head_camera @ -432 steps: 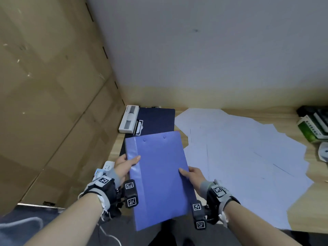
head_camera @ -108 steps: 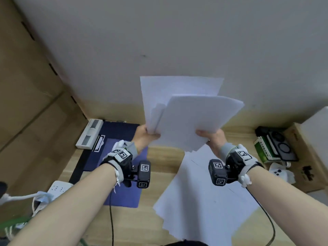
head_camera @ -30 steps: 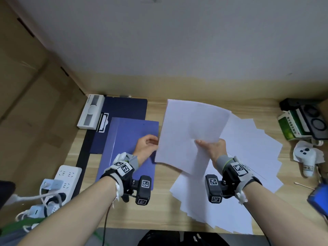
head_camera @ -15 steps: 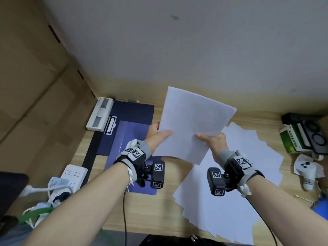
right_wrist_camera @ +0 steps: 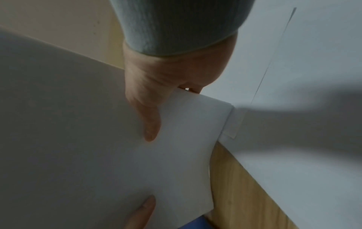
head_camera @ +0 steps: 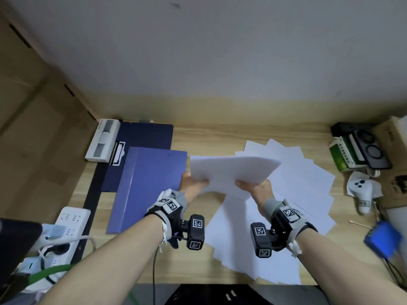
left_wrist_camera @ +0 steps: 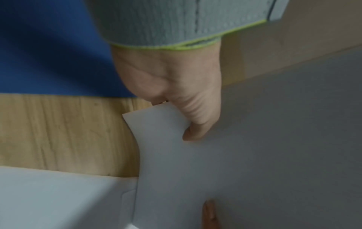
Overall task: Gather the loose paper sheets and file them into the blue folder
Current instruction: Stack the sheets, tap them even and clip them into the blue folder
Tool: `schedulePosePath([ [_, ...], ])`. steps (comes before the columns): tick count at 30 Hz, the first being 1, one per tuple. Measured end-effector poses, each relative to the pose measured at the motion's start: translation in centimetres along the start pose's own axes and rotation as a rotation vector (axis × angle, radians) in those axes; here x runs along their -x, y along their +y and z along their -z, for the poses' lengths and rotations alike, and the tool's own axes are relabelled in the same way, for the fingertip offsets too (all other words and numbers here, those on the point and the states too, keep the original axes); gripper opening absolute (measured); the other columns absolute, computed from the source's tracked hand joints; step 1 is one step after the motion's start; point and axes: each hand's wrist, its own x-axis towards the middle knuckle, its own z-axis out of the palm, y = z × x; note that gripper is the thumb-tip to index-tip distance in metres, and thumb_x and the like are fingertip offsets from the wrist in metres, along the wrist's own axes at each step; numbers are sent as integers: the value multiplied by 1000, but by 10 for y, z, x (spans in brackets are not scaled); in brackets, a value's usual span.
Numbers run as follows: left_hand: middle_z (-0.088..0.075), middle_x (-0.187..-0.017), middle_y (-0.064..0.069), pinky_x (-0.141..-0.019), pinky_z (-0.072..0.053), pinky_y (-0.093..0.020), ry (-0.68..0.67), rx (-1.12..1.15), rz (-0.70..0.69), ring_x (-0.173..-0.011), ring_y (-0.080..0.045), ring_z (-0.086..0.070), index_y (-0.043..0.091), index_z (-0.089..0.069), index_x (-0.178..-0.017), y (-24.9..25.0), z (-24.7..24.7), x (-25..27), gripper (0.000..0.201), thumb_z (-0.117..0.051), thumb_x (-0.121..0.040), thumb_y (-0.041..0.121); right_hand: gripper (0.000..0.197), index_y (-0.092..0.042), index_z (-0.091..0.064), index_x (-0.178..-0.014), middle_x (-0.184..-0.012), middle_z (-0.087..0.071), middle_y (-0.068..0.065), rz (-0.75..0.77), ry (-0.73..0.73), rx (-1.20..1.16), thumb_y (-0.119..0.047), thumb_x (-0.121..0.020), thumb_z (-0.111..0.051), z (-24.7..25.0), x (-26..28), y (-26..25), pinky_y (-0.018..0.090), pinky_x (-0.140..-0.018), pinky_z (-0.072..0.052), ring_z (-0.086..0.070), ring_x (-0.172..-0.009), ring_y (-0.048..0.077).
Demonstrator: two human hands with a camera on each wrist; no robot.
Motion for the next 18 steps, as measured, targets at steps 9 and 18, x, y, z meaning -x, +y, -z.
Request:
schedulePosePath([
  [9,-72,-96,-5,-83,-55,-32,20,-4,84,-86,-19,-68,10,-66,-99,-17,1,21,27,-78,-76,7,26,-4,-75,-92,-88,-77,8,-25,-32,-29,-10,-69,-86,3,5,16,33,-73,-57,-74,-78,23],
  [18,-73,-89,-12,-78,-56,-34,-65,-165,172,-74,-19,-68,2,-67,-101,-44,64,53,19,-71,-82,3,18,-4,-68,-78,-72,-66,8,-188,-44,87,-8,-72,-84,-24,18,52,26,-57,-48,-59,-61,21],
])
